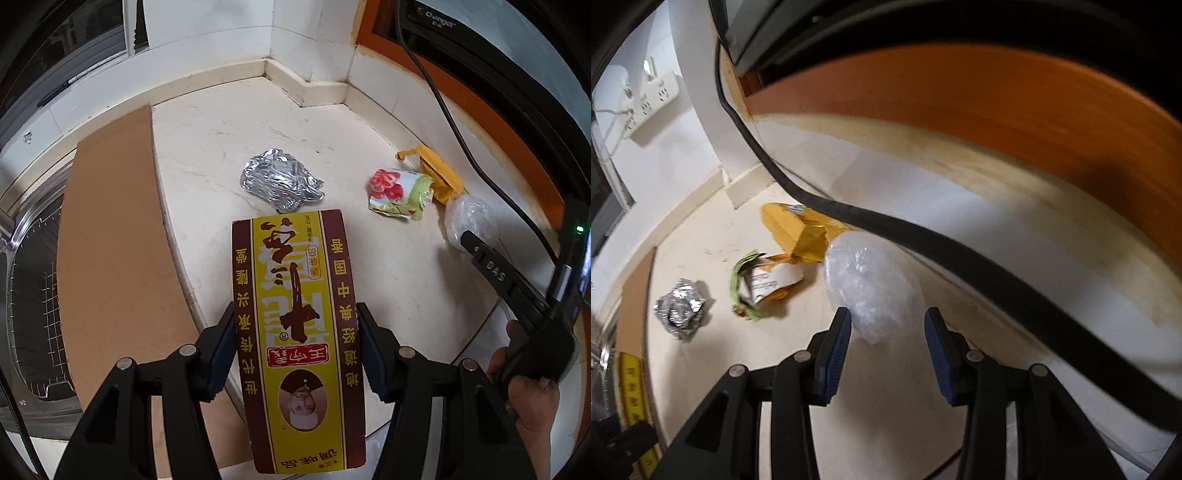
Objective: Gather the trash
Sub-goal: 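Lift the yellow box with the left tool while the right tool grasps the clear plastic bag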
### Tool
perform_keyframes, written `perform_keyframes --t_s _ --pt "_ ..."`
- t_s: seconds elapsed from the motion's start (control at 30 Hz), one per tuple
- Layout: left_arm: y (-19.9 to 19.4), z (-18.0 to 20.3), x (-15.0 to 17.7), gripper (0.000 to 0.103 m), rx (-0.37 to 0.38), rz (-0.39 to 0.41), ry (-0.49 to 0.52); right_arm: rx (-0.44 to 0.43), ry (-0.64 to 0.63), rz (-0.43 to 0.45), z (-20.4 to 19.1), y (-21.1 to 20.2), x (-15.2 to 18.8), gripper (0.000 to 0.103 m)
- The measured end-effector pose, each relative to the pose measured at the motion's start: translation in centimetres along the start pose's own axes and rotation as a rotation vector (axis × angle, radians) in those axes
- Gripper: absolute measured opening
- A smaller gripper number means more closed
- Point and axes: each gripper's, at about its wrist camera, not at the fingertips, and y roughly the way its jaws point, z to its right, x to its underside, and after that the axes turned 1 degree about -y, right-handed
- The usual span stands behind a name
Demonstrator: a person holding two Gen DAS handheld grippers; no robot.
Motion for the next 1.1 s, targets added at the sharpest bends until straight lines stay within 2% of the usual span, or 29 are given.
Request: perform_keyframes --t_s 0.1,0.17,0.33,0.67,0.97,1.1 --pt "0.0 -0.2 -0.1 0.058 0.003 0.001 -0.002 0.001 -0.002 -0.001 -0.1 0.5 -0.1 0.039" --pt "0.1 -0.1 0.0 0.058 0.006 0.000 -0.003 -0.018 -0.017 0.010 -0.4 0.5 -0.1 0.023" --pt "0.0 -0.5 0.4 0.058 0.010 0.002 -0.008 -0.052 -0.065 0.038 -1.3 -0.8 0.7 0.014" --pt "-2.9 -2.0 3.0 0.058 0.069 0.013 0.009 -0.158 -0.069 0.040 -2.1 -7.6 5.6 0.013" --pt "-8.1 -4.2 8.7 0.058 0.106 0.041 0.113 -0.220 -0.027 0.044 -3.4 -15.7 12.0 0.012" --pt "-10.9 -5.9 11.9 0.058 0.126 0.062 0.181 -0.235 0.005 0.025 -4.2 -19.8 16.2 0.012"
